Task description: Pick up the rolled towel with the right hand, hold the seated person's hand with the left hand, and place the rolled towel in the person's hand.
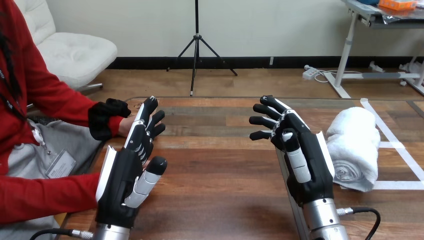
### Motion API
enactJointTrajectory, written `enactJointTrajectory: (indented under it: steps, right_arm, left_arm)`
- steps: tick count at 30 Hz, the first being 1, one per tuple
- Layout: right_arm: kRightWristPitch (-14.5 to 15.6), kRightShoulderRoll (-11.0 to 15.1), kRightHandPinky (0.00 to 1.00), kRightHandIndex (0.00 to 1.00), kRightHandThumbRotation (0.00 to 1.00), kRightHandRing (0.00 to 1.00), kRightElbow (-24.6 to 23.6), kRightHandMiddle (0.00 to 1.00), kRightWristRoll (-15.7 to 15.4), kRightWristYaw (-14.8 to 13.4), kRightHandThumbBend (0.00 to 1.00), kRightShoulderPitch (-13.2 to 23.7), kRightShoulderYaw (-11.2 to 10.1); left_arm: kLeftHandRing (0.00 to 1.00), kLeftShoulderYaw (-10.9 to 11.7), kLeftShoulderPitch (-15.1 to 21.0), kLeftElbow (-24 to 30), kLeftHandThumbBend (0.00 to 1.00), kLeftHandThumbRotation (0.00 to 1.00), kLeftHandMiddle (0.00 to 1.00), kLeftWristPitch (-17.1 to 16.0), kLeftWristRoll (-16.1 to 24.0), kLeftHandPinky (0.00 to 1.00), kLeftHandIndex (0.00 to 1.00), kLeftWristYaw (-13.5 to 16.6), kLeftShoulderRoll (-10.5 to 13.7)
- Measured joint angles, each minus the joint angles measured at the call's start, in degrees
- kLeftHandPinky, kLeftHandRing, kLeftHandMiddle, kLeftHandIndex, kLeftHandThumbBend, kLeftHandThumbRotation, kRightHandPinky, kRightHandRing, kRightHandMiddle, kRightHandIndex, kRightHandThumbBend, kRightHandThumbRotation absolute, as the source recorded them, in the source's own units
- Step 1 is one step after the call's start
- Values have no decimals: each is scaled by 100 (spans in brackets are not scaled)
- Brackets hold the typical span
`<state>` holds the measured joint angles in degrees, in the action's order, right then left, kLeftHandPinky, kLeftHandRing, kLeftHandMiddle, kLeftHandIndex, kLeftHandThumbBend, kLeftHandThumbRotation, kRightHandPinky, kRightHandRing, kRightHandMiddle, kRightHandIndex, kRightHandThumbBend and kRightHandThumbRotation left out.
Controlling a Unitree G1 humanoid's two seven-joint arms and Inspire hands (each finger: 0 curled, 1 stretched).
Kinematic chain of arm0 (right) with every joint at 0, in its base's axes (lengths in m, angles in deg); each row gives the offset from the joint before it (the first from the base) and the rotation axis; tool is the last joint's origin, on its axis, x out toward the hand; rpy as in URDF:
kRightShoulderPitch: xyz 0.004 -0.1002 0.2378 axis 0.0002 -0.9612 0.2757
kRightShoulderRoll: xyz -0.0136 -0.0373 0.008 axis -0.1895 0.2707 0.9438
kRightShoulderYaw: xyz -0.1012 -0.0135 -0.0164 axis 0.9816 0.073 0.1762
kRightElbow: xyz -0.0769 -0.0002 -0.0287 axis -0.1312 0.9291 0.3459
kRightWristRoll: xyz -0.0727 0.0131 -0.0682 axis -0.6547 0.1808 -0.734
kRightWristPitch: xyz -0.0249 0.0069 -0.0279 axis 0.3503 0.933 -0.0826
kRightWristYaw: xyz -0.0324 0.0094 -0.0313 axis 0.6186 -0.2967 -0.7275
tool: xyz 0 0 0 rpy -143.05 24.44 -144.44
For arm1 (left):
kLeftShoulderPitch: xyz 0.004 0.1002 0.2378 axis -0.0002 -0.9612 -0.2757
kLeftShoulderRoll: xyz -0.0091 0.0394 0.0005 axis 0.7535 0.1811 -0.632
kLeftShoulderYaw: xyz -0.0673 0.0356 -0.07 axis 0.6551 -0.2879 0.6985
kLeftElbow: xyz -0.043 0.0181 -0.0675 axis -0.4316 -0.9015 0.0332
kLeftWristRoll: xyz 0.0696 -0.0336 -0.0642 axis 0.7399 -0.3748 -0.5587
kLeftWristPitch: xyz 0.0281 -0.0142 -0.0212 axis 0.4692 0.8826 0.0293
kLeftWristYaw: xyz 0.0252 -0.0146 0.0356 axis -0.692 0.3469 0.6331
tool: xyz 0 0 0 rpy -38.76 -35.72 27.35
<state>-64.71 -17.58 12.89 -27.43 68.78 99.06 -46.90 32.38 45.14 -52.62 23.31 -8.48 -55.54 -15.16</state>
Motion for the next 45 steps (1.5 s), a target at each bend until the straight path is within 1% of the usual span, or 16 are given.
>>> enactJointTrajectory:
  steps: [16,20,29,45]
  right_arm:
    - [0,0,58,80,84,73,0,79,0,0,100,0,0]
    - [-2,2,61,81,84,75,6,80,0,5,100,-1,1]
    - [-3,3,61,81,83,74,7,80,57,158,100,-3,-1]
    - [-4,2,61,81,83,75,7,80,62,212,100,-3,-5]
  left_arm:
    - [94,1,0,0,100,90,98,0,0,90,97,0,0]
    - [94,-2,-1,1,100,90,98,1,5,90,98,-1,0]
    - [94,-52,-6,18,100,88,98,1,5,90,97,-53,-6]
    - [94,-69,-6,32,100,88,98,1,5,89,97,-54,-19]
